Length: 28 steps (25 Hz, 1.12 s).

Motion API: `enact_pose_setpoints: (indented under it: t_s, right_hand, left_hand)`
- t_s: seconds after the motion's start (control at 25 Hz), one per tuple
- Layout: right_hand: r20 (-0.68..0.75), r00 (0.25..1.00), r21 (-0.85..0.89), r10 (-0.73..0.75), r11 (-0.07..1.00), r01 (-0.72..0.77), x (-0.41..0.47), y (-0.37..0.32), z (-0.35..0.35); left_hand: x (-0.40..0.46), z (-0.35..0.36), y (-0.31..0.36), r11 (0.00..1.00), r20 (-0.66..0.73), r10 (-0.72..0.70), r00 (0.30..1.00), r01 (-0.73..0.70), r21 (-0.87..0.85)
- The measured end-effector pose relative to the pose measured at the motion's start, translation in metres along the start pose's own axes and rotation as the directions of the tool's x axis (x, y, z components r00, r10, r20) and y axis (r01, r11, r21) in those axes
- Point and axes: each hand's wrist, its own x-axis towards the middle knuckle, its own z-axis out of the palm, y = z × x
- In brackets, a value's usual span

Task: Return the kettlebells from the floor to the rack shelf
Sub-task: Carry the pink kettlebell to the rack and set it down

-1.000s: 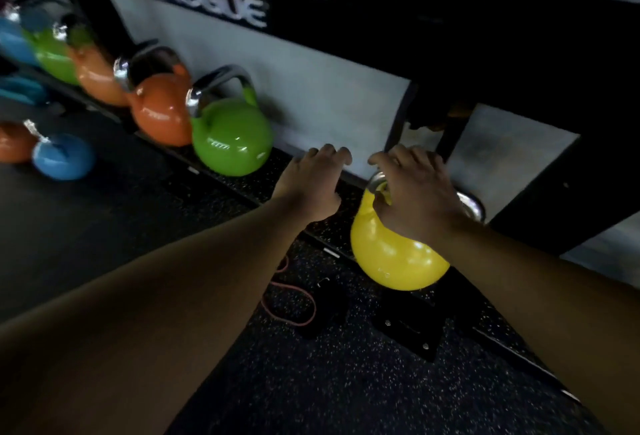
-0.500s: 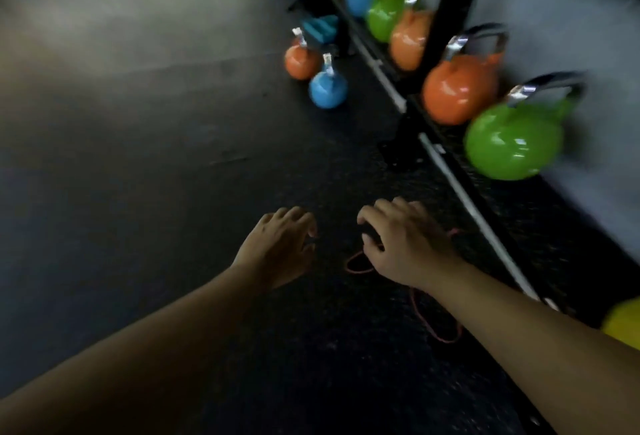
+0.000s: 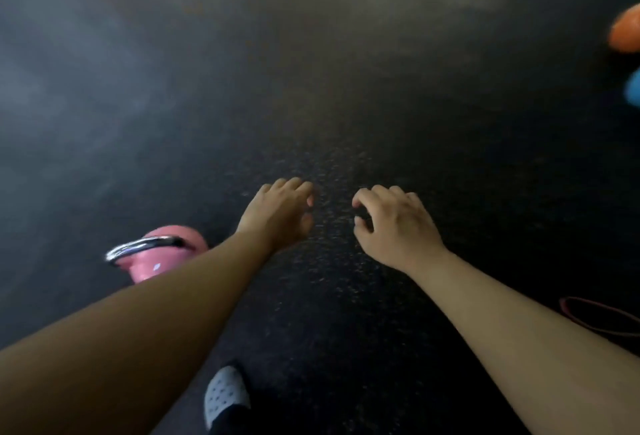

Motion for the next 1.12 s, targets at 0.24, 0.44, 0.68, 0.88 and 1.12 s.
enact_pose_setpoints:
  t_s: [0.24, 0.44, 0.68, 0.88, 1.12]
  right_hand:
    - [0.104, 0.979, 0.001, -0.178, 0.984, 0.179, 0.118, -0.173, 0.099]
    - [0.211, 0.928, -0.042, -0.307, 0.946, 0.323, 0.175, -0.278, 0.187]
    - [0.403, 0.872, -0.111, -0.278, 0.931, 0.348, 0.212, -0.331, 0.274]
    - [0.679, 0.714, 0.012, -0.171, 0.975, 0.222, 0.224, -0.336, 0.345]
    - [0.73, 0.651, 0.245, -0.209, 0.969, 0.036, 0.17, -0.308, 0.346]
  left_hand:
    - [-0.086, -0.006, -0.207, 0.962, 0.016, -0.269, 0.963, 0.269, -0.054]
    - [-0.165, 0.027, -0.346, 0.861, 0.053, -0.504, 0.862, 0.506, -0.043]
    - [-0.193, 0.089, -0.428, 0.836, 0.135, -0.549, 0.825, 0.538, 0.112]
    - [-0.179, 0.134, -0.465, 0.871, 0.382, -0.463, 0.8, 0.49, 0.03]
    - [-0.181, 0.152, -0.417, 0.907, 0.601, -0.269, 0.752, 0.408, -0.104]
